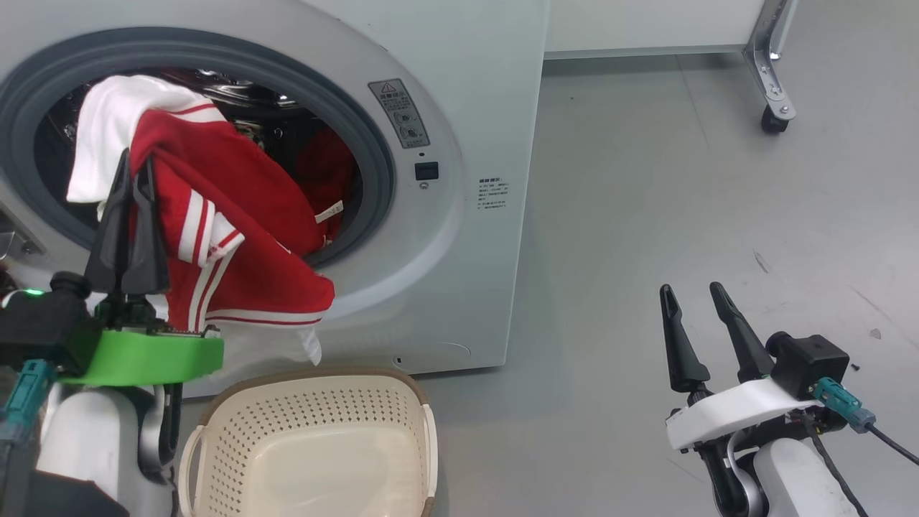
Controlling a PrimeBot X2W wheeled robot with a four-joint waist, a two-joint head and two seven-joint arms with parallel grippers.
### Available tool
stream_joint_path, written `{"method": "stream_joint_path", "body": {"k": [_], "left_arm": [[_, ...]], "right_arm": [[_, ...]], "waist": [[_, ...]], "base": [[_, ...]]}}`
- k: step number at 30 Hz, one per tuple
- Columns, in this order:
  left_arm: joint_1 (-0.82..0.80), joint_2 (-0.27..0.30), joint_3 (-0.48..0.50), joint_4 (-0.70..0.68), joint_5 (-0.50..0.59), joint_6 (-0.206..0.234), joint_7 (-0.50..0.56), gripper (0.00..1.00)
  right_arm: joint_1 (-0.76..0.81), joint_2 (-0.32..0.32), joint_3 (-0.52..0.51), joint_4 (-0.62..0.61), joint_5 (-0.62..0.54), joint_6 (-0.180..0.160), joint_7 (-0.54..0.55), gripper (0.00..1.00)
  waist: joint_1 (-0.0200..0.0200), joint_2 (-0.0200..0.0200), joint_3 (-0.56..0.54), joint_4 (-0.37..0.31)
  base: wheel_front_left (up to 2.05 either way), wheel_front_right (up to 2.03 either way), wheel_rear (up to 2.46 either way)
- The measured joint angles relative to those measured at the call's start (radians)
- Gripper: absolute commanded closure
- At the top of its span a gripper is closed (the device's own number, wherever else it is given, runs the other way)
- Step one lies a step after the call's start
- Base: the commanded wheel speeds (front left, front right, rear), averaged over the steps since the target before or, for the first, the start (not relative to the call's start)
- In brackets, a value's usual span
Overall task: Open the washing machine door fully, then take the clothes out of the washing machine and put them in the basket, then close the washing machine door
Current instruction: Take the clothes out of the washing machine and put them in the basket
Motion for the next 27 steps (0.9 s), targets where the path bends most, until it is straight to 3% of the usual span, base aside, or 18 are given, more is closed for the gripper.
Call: {"method": "stream_joint_path", "body": {"k": [7,12,27], "left_arm": [[0.087,-0.003,-0.030,0.050,-0.002,-0.007,0.000,1.00],[0.164,-0.018,-0.090,0.129,-0.012,-0.027,0.061,1.00],[0.204,-0.022,-0.115,0.280,-0.032,-0.041,0.169,1.00]], "right_arm": [[0.001,0.000,0.003,0.000,0.000,0.000,0.000,0.00],[0.002,0.000,0.005,-0.008,0.000,0.000,0.000,0.00],[-0.006,-0.004,0.021,-0.027,0.000,0.000,0.000,0.00]], "waist": [[0.0000,0.0000,0.003,0.001],[0.0000,0.0000,0.019,0.000],[0.0000,0.0000,0.104,-0.019]], "base": [[0.00,0.00,0.00],[0.00,0.00,0.00],[0.00,0.00,0.00]]}}
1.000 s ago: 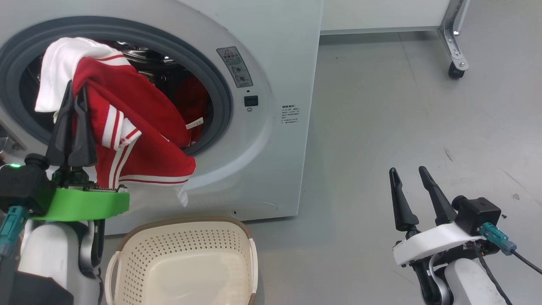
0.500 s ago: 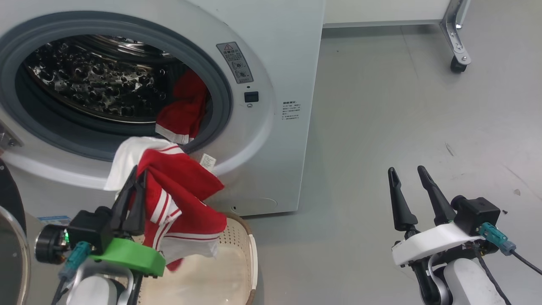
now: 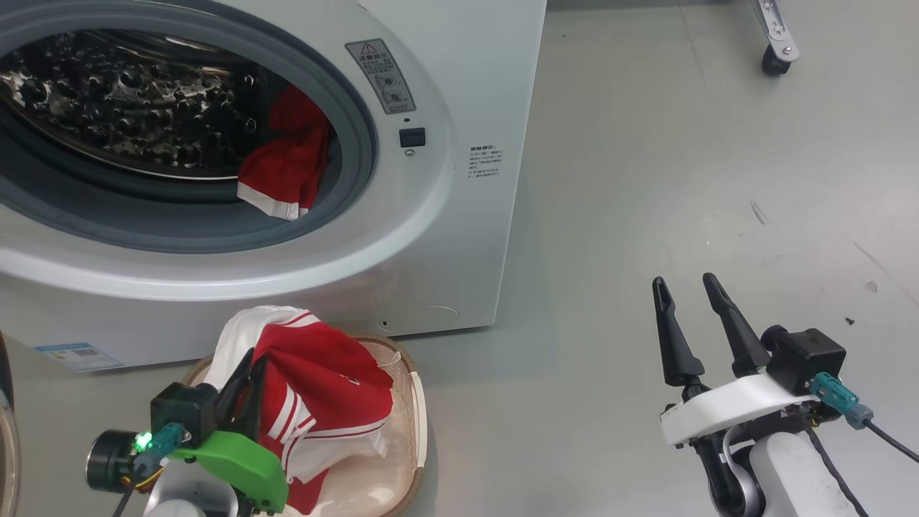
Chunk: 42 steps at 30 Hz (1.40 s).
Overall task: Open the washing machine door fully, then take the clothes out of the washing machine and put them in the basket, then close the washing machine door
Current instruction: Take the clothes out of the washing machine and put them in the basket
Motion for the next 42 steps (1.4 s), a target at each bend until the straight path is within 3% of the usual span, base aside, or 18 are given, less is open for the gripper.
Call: {"method": "stream_joint_path", "body": {"k": [19,42], "left_arm": [[-0.098,0.028,-0.026,0.189,0.034,-0.001,0.049,1.00],[-0.199,0.062,0.028,0.456,0.024,0.009,0.060,1.00]], "right_arm": [[-0.068,-0.004,0.004,-0.032,0.000,0.000,0.000,0.00],[-0.126,0.010,-0.009,-0.043,0.000,0.000,0.000,0.00]], "waist": [[0.0000,0.0000,0.160,-0.061],[0.0000,0.0000,0.290,-0.174]], "base": [[0.00,0.00,0.00],[0.00,0.00,0.00]]}}
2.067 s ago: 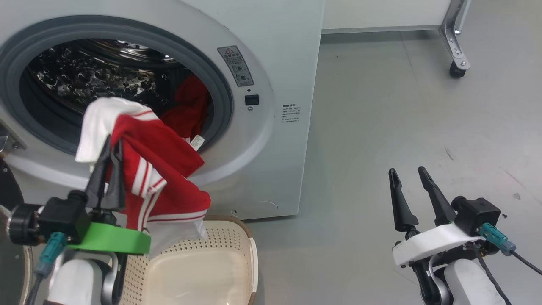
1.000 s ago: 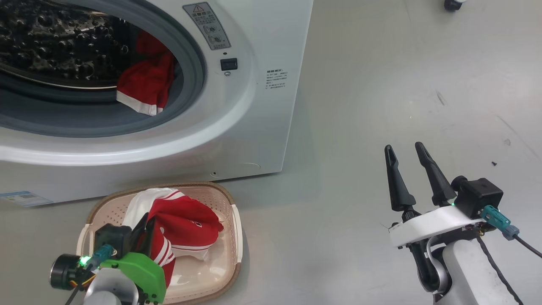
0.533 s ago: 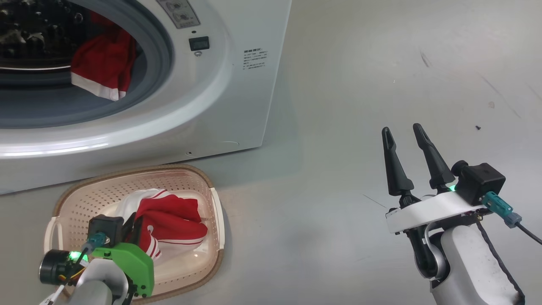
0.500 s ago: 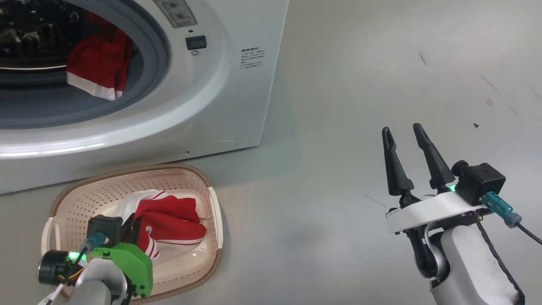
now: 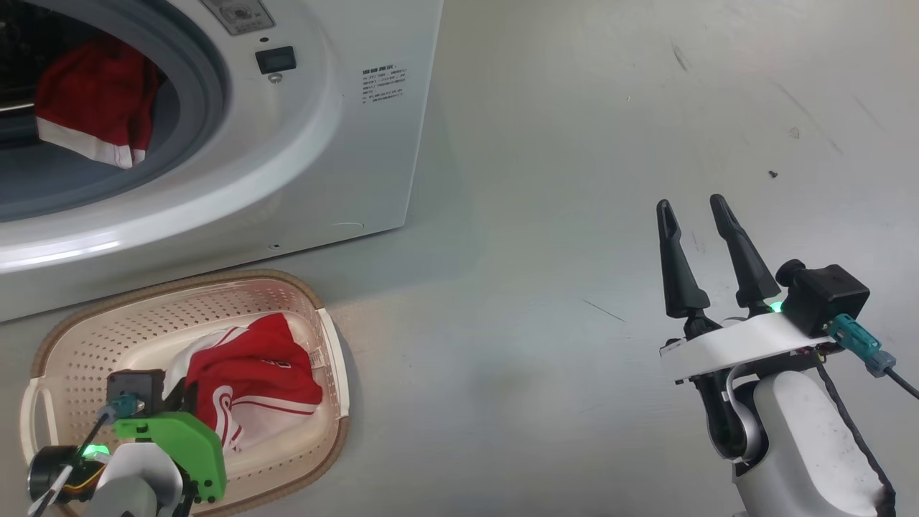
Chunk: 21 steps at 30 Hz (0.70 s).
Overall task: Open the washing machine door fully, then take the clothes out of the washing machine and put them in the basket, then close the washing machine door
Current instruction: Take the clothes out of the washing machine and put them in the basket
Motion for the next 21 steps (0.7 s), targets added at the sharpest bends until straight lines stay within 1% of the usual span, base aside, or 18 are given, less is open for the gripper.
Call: {"method": "stream_joint_path", "body": {"k": [3,16,17,19,20,21], "left_arm": [[-0.014,-0.002,0.024,0.035,-0.020,0.010,-0.002,1.00],[-0.068,-0.010,0.020,0.125,-0.020,0.010,-0.050,1.00],[-0.070,-0.011,0.020,0.130,-0.020,0.010,-0.050,0.91],[-0.076,-0.014,0.022,0.149,-0.022,0.010,-0.053,0.08],[-0.077,-0.018,0.023,0.162,-0.029,0.010,-0.050,0.00],[-0.078,-0.023,0.022,0.174,-0.036,0.010,-0.048,0.00]], "right_arm": [[0.000,0.000,-0.007,0.000,0.000,0.000,0.000,0.00],[-0.002,0.001,-0.014,0.000,0.000,0.000,0.000,0.00],[-0.004,0.001,-0.015,0.000,0.000,0.000,0.000,0.00],[-0.009,0.001,-0.015,0.001,0.000,0.000,0.000,0.00],[-0.014,0.001,-0.015,0.001,0.000,0.000,0.000,0.00],[-0.016,0.001,-0.018,0.001,0.000,0.000,0.000,0.00]], "waist": [[0.0000,0.0000,0.005,-0.004],[0.0000,0.0000,0.011,0.003],[0.0000,0.0000,0.011,0.005],[0.0000,0.0000,0.010,0.009],[0.0000,0.0000,0.010,0.011],[0.0000,0.0000,0.009,0.013]], "base": [[0.00,0.00,0.00],[0.00,0.00,0.00],[0.00,0.00,0.00],[0.00,0.00,0.00],[0.00,0.00,0.00],[0.00,0.00,0.00]]}}
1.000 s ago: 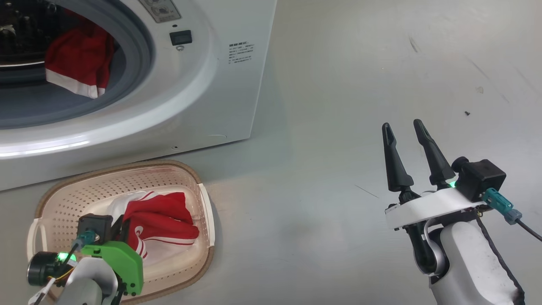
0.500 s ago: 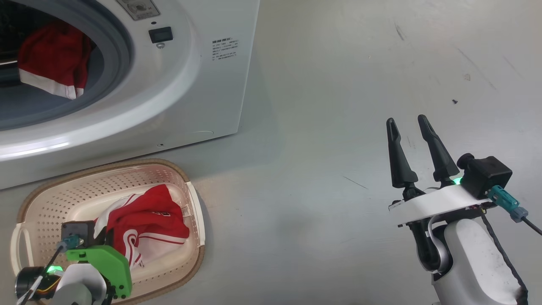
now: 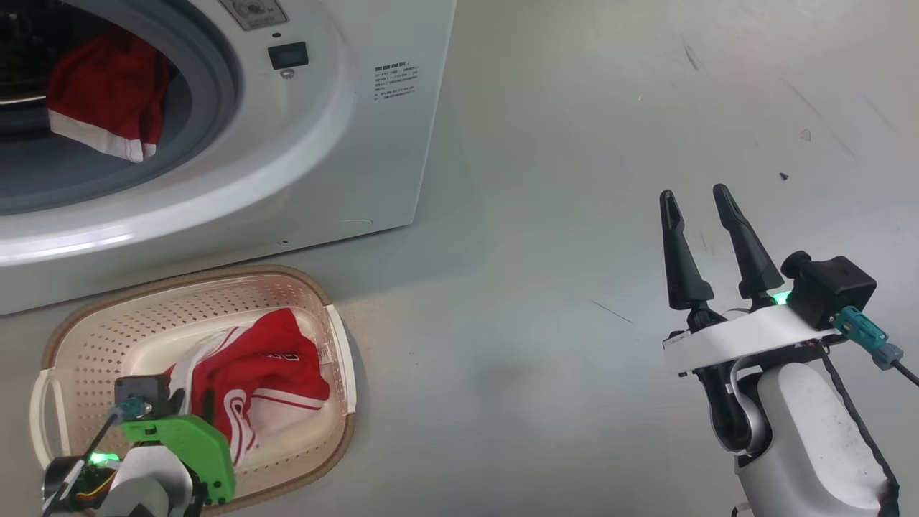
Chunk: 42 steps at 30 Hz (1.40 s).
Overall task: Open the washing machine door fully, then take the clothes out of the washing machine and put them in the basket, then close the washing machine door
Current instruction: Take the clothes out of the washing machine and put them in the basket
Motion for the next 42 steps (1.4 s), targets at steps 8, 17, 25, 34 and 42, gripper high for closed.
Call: {"method": "stream_joint_path", "body": {"k": [8,17,25,34,42], "left_arm": [[-0.009,-0.013,-0.001,0.053,-0.001,0.000,-0.023,0.00],[-0.028,-0.043,-0.017,0.079,-0.001,-0.012,-0.094,0.00],[-0.039,-0.059,-0.035,0.073,-0.002,-0.029,-0.150,0.00],[-0.041,-0.074,-0.029,0.019,-0.024,-0.037,-0.171,0.00],[-0.030,-0.077,-0.028,-0.058,-0.035,-0.042,-0.178,0.00]], "right_arm": [[0.000,-0.001,-0.005,0.012,-0.001,0.000,0.000,0.00],[0.002,-0.001,-0.015,0.029,-0.006,0.000,0.000,0.00],[0.025,-0.008,-0.028,0.039,-0.007,0.000,0.000,0.00],[0.067,-0.011,-0.033,0.056,-0.007,0.000,0.000,0.00],[0.117,-0.011,-0.037,0.066,-0.007,0.000,0.000,0.00]], "waist": [[0.0000,0.0000,-0.027,0.017],[0.0000,0.0000,-0.093,0.038],[0.0000,0.0000,-0.161,0.077],[0.0000,0.0000,-0.250,0.136],[0.0000,0.0000,-0.332,0.188]], "base": [[0.00,0.00,0.00],[0.00,0.00,0.00],[0.00,0.00,0.00],[0.00,0.00,0.00],[0.00,0.00,0.00]]}}
